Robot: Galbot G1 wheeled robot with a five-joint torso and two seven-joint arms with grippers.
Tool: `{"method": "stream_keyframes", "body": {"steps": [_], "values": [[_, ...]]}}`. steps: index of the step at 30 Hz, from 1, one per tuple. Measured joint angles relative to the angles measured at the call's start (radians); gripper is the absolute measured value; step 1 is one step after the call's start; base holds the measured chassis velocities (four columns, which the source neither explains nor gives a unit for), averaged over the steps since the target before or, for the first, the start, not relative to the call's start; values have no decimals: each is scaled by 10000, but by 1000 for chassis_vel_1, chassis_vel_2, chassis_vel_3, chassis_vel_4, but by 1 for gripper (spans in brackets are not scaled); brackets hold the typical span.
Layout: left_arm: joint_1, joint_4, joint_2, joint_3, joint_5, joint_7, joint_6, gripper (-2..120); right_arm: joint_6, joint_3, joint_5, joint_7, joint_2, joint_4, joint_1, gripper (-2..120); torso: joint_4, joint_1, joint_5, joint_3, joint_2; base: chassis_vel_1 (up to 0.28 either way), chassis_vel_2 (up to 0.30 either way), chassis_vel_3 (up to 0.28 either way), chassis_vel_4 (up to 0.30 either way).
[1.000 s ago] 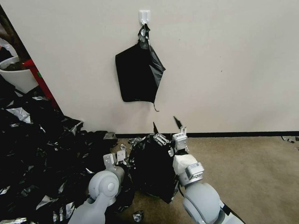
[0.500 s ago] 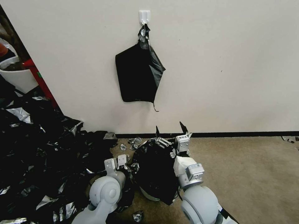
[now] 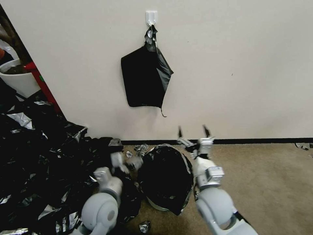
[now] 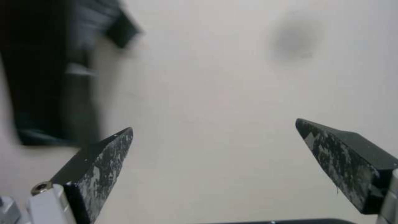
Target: Place a trash bag onto the trash bin.
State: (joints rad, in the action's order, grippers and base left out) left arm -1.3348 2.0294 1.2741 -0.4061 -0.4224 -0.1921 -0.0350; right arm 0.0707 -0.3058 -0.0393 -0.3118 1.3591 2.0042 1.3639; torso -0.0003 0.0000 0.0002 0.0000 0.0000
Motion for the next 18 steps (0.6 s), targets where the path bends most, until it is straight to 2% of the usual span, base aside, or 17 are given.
{"method": "stream_keyframes", "body": {"steps": [1,2,3,4,5,6,7,8,10,18], "values": [[44,-24,-13,-37,47,42,29,100,10,-67,-26,17,39,-22,12,100,0,0,0,0,0,0,0,0,0],[284,-201,-132,-289,302,393,152,100,84,-490,-114,96,286,-215,131,100,-2,0,-4,0,0,0,0,0,0],[284,-201,-132,-289,302,393,152,100,84,-490,-114,96,286,-215,131,100,-2,0,-4,0,0,0,0,0,0],[332,-325,-221,-464,472,719,243,100,185,-659,-81,115,388,-347,202,100,-1,0,0,0,0,0,0,0,0],[332,-325,-221,-464,472,719,243,100,185,-659,-81,115,388,-347,202,100,-1,0,0,0,0,0,0,0,0],[313,-525,-321,-667,755,1303,491,100,333,-755,117,121,417,-516,261,100,2,0,-1,1,0,0,0,0,0],[313,-525,-321,-667,755,1303,491,100,333,-755,117,121,417,-516,261,100,2,0,-1,1,0,0,0,0,0],[261,-706,-366,-804,1046,1795,753,100,435,-776,344,121,383,-655,282,100,5,0,-3,1,0,0,0,0,0],[224,-820,-383,-878,1266,2109,928,100,481,-774,475,124,342,-724,287,100,4,0,-3,0,-1,0,0,0,0],[214,-832,-383,-878,1273,2135,946,100,483,-738,505,123,318,-728,284,100,4,0,-3,0,0,0,0,0,0]]}}
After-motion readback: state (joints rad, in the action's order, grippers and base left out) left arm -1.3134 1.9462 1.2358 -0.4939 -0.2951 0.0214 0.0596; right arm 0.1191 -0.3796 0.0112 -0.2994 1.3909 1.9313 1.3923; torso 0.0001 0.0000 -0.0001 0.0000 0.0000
